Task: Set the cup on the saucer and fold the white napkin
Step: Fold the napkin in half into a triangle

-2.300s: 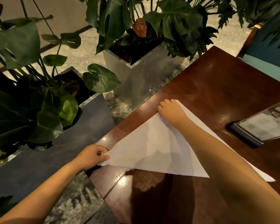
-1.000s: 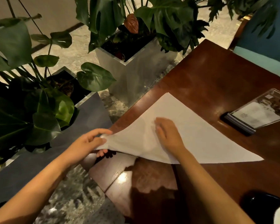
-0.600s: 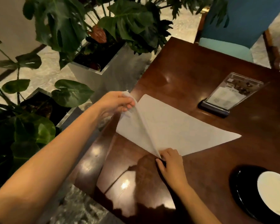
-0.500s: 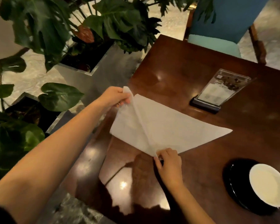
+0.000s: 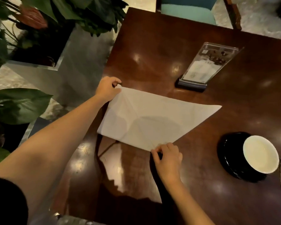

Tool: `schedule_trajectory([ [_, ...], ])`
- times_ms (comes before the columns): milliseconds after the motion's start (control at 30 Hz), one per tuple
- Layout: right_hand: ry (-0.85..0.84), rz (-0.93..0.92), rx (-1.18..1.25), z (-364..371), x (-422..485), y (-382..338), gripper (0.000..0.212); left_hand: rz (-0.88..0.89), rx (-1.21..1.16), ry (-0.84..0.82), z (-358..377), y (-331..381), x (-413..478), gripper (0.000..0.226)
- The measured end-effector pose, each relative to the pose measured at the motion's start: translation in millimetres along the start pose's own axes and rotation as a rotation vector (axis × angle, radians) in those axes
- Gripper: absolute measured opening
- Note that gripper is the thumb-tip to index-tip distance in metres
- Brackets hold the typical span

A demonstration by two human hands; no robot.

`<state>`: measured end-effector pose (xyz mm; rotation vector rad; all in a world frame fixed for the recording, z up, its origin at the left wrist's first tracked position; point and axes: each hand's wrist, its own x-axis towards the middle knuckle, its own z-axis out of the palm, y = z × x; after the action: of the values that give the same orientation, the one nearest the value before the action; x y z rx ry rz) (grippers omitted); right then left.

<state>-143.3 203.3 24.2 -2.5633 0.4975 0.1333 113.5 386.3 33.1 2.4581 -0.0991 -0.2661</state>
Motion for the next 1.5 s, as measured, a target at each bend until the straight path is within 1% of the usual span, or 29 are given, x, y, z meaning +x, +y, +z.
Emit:
schedule_trajectory([
  [100, 0.003, 0.05, -0.049, -6, 0, 0, 0.015, 0.029, 0.07, -0.039, 3, -6, 0, 0.018],
  [167, 0.017, 0.098, -0.084, -11, 0, 4, 0.014, 0.017, 0.08, -0.029, 4, -4, -9, 0.012],
  [233, 0.026, 0.144, -0.119, -15, -1, 11, 0.014, -0.022, 0.045, 0.008, 7, -2, -28, 0.016],
  [300, 0.051, 0.18, -0.143, -17, -1, 20, 0.013, -0.096, 0.008, 0.059, 11, -11, -52, 0.017],
  [367, 0.088, 0.198, -0.158, -18, -1, 28, 0.013, -0.139, 0.027, 0.121, 17, -24, -82, 0.018],
  [433, 0.12, 0.176, -0.175, -17, -3, 35, 0.013, -0.173, 0.079, 0.181, 25, -35, -116, 0.018],
  [533, 0.132, 0.13, -0.184, -17, -11, 46, 0.014, -0.206, 0.149, 0.288, 35, -41, -176, 0.005],
  [600, 0.134, 0.087, -0.197, -17, -17, 52, 0.014, -0.253, 0.148, 0.332, 38, -43, -208, 0.004],
  [667, 0.128, 0.017, -0.244, -17, -23, 54, 0.013, -0.343, 0.121, 0.344, 41, -46, -231, 0.003],
  [733, 0.166, -0.05, -0.288, -18, -19, 54, 0.008, -0.41, 0.111, 0.397, 43, -42, -246, 0.007],
  [767, 0.2, -0.059, -0.289, -22, -14, 51, 0.003, -0.388, 0.126, 0.436, 44, -36, -251, 0.013],
  [800, 0.216, -0.051, -0.267, -27, -7, 45, 0.007, -0.315, 0.139, 0.458, 45, -25, -253, 0.02],
  [867, 0.199, -0.054, -0.131, -31, 4, 27, 0.023, -0.111, 0.192, 0.431, 51, -3, -251, 0.028],
  [900, 0.135, -0.138, -0.035, -27, 2, 15, 0.027, -0.028, 0.243, 0.373, 59, 6, -250, 0.028],
  [933, 0.041, -0.292, 0.026, -18, -5, 3, 0.032, 0.025, 0.296, 0.282, 72, 13, -253, 0.031],
  [967, -0.058, -0.483, 0.004, -5, -15, -7, 0.038, 0.04, 0.349, 0.195, 86, 15, -259, 0.039],
  [1000, -0.158, -0.639, -0.074, 9, -25, -12, 0.045, 0.03, 0.418, 0.125, 98, 12, -264, 0.048],
  [1033, -0.24, -0.719, -0.162, 22, -32, -13, 0.05, -0.006, 0.493, 0.09, 106, 6, -268, 0.055],
  [1067, -0.287, -0.749, -0.235, 32, -35, -10, 0.054, -0.041, 0.556, 0.077, 113, -3, -272, 0.059],
  [1133, -0.28, -0.753, -0.341, 40, -33, 0, 0.056, -0.08, 0.599, 0.095, 117, -10, -274, 0.06],
  [1267, -0.207, -0.746, -0.402, 30, -19, 27, 0.056, -0.091, 0.519, 0.112, 115, -6, -270, 0.058],
  [1433, -0.12, -0.563, -0.405, 4, 4, 62, 0.058, -0.111, 0.517, 0.124, 116, -8, -270, 0.059],
  [1500, -0.112, -0.497, -0.42, -6, 13, 72, 0.06, -0.115, 0.512, 0.125, 116, -7, -270, 0.06],
])
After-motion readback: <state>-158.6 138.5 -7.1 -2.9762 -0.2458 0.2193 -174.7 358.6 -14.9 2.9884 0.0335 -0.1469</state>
